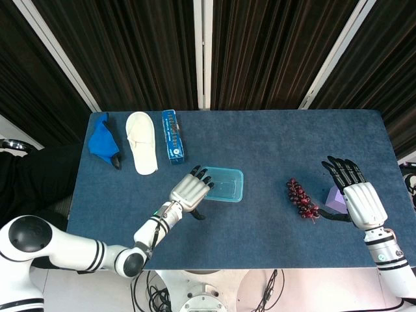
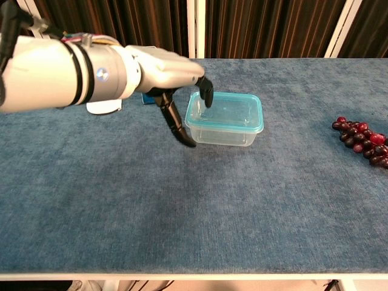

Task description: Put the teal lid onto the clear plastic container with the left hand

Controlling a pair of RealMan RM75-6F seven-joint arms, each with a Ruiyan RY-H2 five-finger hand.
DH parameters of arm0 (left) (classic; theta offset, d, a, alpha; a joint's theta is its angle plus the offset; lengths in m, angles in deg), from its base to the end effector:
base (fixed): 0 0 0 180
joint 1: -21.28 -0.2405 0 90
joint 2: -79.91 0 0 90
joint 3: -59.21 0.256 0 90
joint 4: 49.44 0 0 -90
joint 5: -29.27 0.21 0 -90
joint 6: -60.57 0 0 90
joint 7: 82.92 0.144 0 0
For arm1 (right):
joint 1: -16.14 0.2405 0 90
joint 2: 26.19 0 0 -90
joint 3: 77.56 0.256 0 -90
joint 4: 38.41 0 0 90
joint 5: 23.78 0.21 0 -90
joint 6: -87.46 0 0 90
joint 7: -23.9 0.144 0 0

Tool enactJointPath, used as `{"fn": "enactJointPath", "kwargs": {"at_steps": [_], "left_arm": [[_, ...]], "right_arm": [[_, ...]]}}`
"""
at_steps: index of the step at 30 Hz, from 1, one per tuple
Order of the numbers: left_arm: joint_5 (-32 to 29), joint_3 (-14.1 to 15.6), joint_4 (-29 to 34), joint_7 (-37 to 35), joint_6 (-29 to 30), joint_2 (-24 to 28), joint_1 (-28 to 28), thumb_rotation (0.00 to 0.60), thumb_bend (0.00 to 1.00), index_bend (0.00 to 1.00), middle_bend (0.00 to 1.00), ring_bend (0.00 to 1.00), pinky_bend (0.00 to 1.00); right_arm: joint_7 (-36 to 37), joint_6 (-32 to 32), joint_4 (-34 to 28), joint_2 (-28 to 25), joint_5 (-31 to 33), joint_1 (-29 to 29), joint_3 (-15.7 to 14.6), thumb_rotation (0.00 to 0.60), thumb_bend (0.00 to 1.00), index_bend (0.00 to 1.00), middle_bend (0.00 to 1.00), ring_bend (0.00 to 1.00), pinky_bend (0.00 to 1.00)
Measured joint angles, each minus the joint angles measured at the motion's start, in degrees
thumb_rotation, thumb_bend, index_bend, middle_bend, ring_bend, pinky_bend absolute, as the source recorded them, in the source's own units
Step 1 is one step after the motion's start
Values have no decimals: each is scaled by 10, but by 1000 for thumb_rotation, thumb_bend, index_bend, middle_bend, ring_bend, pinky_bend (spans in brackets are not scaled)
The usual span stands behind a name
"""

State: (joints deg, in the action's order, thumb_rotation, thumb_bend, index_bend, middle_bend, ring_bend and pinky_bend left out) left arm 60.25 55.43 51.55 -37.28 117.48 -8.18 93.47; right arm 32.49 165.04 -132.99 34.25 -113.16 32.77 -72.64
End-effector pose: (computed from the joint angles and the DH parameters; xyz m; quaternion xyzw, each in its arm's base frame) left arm -0.0175 0.3224 -0.0475 -0.8592 -0.2705 -0.2615 0.3469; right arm -0.2601 -0.2454 0.1603 0.6465 -0.3749 0.4561 0.4832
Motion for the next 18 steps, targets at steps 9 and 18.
{"fn": "enactJointPath", "kwargs": {"at_steps": [9,18], "left_arm": [[19,17,-4,7,8,-15,-12,400,0,322,177,0,2],[23,20,-19,13,8,-33,-18,403,0,329,179,0,2]], "right_arm": [[-14,-2,-10,0,0,1,0,600,0,0,0,0,0],[-24,-2,-19,-1,2,0,0,600,0,0,0,0,0]]}}
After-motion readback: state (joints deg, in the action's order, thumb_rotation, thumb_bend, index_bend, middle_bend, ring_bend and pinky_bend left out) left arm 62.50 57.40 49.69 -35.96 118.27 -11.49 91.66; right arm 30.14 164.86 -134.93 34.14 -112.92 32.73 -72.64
